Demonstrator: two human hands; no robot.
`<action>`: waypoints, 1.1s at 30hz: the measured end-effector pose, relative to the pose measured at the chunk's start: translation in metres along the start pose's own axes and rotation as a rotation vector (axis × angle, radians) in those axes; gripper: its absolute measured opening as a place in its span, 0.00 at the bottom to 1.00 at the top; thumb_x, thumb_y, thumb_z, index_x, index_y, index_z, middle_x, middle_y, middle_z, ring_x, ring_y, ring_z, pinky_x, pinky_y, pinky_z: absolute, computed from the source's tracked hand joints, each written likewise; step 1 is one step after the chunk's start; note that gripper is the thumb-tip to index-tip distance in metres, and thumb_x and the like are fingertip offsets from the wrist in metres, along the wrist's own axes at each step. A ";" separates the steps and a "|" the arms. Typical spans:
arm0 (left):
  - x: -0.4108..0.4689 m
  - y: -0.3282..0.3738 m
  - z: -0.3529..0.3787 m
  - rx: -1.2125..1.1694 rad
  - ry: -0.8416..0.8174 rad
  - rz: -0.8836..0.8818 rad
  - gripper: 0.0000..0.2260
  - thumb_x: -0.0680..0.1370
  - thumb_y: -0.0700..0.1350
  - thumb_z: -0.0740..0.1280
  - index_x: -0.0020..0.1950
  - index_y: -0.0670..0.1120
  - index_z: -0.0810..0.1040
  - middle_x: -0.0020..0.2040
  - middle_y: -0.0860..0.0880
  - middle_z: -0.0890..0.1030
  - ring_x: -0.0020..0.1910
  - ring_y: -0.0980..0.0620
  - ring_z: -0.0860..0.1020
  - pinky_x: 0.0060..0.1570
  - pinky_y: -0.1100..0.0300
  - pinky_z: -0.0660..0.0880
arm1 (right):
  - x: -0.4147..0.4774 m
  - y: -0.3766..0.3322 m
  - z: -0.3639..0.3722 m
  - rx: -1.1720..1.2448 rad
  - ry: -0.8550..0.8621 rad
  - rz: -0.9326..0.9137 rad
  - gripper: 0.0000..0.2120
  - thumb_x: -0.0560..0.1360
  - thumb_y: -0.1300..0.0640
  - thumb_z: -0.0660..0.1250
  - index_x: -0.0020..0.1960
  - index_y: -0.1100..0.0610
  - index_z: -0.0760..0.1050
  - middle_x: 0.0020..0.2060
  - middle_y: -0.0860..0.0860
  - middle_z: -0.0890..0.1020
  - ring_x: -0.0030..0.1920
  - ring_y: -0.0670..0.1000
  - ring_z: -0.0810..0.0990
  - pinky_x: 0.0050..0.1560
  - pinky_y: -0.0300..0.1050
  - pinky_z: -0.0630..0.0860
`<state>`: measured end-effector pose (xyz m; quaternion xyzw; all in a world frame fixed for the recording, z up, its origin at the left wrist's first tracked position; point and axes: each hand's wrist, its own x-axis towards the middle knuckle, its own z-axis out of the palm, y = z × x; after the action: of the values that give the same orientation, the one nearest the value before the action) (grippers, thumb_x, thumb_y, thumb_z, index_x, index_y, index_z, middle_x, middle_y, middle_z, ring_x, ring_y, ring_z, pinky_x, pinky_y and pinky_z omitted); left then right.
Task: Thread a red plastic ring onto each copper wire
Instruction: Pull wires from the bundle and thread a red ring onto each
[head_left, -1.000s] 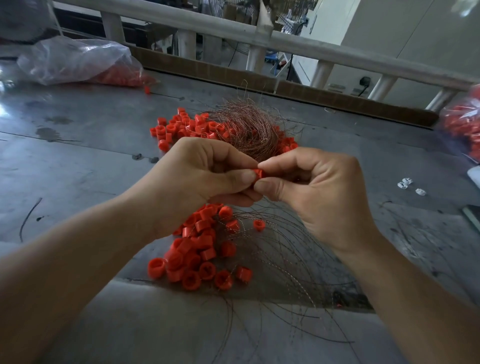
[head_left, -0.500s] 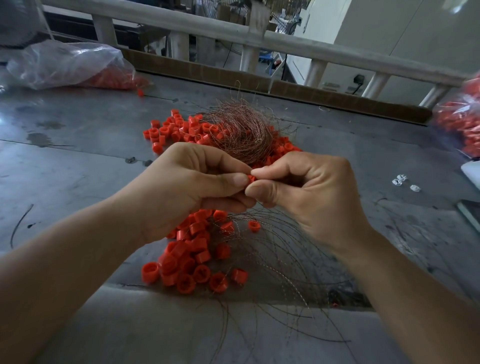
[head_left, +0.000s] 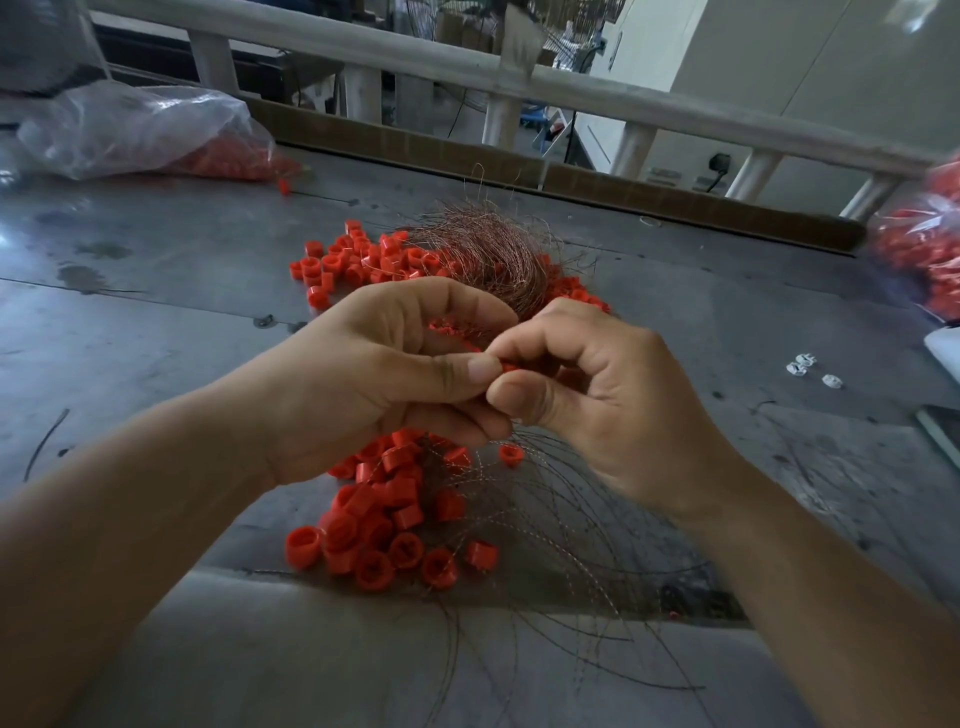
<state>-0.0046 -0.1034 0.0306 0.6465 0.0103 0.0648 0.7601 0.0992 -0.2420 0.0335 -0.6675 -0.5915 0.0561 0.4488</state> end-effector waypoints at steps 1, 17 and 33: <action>-0.001 0.000 0.001 -0.002 -0.002 0.007 0.21 0.63 0.43 0.71 0.55 0.43 0.75 0.34 0.43 0.82 0.32 0.49 0.82 0.30 0.63 0.78 | -0.001 0.000 0.000 -0.028 -0.001 -0.012 0.03 0.69 0.52 0.66 0.42 0.46 0.74 0.37 0.42 0.74 0.40 0.39 0.74 0.41 0.30 0.69; -0.003 0.001 0.010 0.163 -0.002 0.092 0.24 0.65 0.42 0.72 0.60 0.48 0.72 0.37 0.37 0.82 0.34 0.46 0.82 0.32 0.62 0.78 | -0.004 0.004 0.009 -0.236 0.026 -0.074 0.06 0.72 0.58 0.65 0.42 0.61 0.75 0.37 0.44 0.70 0.37 0.41 0.71 0.38 0.32 0.70; -0.006 0.006 0.007 0.116 0.000 0.068 0.23 0.64 0.46 0.74 0.58 0.48 0.74 0.37 0.41 0.83 0.35 0.46 0.83 0.32 0.62 0.78 | -0.002 0.000 0.007 -0.208 0.103 -0.106 0.10 0.69 0.51 0.69 0.43 0.58 0.78 0.34 0.40 0.70 0.35 0.37 0.70 0.38 0.27 0.67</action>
<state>-0.0100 -0.1096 0.0369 0.6896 -0.0078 0.0899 0.7186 0.0942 -0.2400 0.0286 -0.6801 -0.6047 -0.0638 0.4095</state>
